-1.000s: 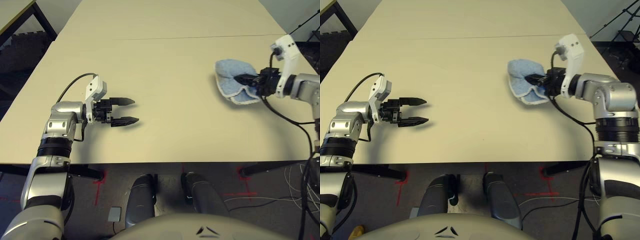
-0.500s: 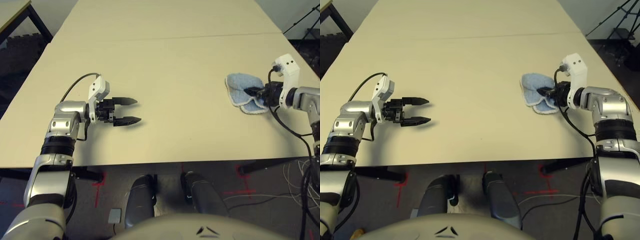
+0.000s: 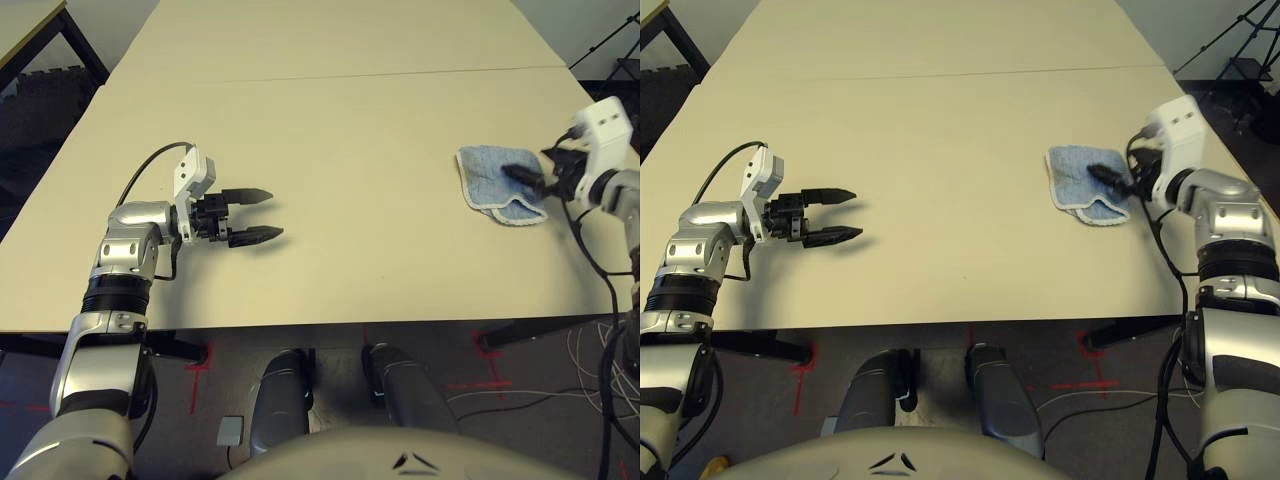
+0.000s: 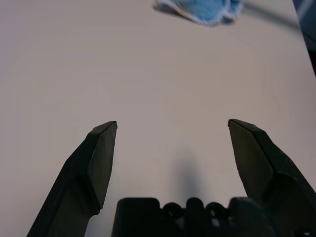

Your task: Wipe the water off the table with a rag.

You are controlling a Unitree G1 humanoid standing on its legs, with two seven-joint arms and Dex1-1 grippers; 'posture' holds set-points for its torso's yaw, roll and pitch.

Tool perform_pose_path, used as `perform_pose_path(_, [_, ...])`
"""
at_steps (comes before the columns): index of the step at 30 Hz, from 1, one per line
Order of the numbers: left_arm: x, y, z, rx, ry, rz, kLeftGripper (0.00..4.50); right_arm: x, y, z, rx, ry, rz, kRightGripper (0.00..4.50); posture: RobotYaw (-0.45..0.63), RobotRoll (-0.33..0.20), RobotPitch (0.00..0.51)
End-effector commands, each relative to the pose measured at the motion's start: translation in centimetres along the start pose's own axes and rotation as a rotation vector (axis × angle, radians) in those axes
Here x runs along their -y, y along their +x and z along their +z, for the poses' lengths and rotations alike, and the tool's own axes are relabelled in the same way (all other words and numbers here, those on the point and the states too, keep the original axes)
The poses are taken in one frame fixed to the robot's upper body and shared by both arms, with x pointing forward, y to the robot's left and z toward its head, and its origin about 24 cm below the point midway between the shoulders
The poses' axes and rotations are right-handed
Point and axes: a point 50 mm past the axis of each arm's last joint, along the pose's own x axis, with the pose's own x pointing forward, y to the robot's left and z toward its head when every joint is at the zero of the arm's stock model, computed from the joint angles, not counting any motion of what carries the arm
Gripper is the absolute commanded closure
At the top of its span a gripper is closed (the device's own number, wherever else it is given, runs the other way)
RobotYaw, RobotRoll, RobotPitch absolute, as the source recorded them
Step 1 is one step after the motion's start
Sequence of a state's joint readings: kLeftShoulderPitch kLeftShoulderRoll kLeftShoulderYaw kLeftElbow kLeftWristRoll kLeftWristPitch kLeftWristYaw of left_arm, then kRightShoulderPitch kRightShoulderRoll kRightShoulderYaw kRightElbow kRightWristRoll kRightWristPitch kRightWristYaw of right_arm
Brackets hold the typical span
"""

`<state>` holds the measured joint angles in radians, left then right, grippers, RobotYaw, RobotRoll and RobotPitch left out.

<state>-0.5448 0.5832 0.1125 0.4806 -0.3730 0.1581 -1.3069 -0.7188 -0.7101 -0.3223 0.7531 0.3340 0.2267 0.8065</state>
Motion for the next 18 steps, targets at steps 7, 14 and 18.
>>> perform_pose_path(7, [-2.5,-1.9,0.0,0.097,0.07,0.494,0.0,0.7,-1.7,0.4,0.274,0.117,-0.065,0.01,-0.19,0.0,0.134])
perform_pose_path(14, [-4.7,-5.7,-1.2,0.104,0.091,0.943,0.0,2.0,-5.1,-2.1,0.278,0.098,-0.177,0.01,-0.18,0.0,0.149])
perform_pose_path(18, [-5.2,-6.6,-1.3,0.106,0.107,1.03,0.0,2.7,-6.5,-3.1,0.256,0.076,-0.232,0.01,-0.18,0.0,0.152])
